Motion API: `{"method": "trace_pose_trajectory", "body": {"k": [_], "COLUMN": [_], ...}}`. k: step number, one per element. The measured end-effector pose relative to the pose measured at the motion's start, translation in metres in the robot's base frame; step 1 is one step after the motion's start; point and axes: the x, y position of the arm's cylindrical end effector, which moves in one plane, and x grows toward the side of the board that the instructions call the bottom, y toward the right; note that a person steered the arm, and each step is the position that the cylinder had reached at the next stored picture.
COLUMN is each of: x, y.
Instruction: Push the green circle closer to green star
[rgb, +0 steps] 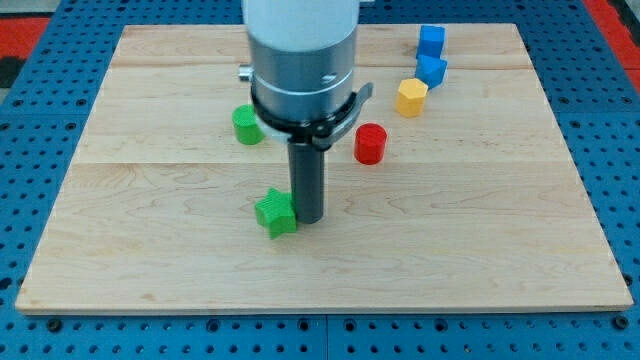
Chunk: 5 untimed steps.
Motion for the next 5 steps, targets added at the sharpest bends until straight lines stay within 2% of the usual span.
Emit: {"method": "trace_pose_trajectory", "body": {"k": [1, 3, 5], "x": [-0.014, -0.041, -0.095], "y": [-0.008, -0.098, -0.122]}}
